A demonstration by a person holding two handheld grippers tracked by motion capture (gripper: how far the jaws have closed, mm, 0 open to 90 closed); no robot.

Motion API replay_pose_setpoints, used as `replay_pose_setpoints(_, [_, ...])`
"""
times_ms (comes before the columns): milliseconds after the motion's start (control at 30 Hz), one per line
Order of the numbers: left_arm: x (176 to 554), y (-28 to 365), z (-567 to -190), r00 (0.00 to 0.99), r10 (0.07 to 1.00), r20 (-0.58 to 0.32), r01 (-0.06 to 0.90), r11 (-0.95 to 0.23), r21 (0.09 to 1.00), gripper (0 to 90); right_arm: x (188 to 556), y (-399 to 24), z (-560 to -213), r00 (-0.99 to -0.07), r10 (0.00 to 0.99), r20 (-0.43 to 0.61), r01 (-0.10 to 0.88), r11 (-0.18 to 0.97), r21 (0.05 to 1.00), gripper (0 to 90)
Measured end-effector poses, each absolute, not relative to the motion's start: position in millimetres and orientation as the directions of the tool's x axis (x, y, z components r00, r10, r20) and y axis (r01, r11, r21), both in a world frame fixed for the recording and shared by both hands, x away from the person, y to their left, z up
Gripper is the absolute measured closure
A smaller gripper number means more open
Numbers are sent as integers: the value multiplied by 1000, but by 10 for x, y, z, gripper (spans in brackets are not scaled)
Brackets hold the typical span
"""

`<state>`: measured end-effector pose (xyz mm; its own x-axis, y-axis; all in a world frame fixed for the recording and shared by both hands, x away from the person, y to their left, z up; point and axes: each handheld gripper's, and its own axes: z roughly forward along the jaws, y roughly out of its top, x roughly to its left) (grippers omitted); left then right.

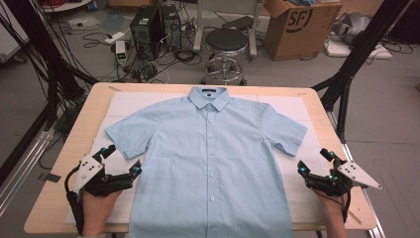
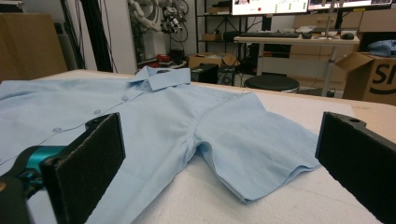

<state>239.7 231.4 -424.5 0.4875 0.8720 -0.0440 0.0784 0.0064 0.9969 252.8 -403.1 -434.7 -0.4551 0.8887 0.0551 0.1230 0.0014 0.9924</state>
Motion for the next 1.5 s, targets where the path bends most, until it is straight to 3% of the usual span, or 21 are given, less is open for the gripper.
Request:
replay_pose_setpoints(700, [2414,2355,-4233,477,877,-60,85,22,996,17,2528,-4028,-4352,-453,890,49,119,6,993,2])
replay_pose_setpoints(867, [2491,2512,-4199,421,904,-69,99,30,995,17,2533,-4012,-4361,-456,890,24,119,34,992,2])
replay_pose_setpoints(1100, [2776,2843,-4157,305,949,-85,211,19,977,17,2532,-3986,-4347,-463,886,19,113,38,993,2])
replay_pose_setpoints(1233, [3048,3031,-4093,232,968,-101,323,22,946,17,2535,-3981,-4346,-463,886,21,113,35,993,1])
replay_pose_setpoints(1500, [3443,3121,-4043,182,979,-86,446,-5,895,20,2535,-3977,-4345,-462,887,21,112,34,993,2])
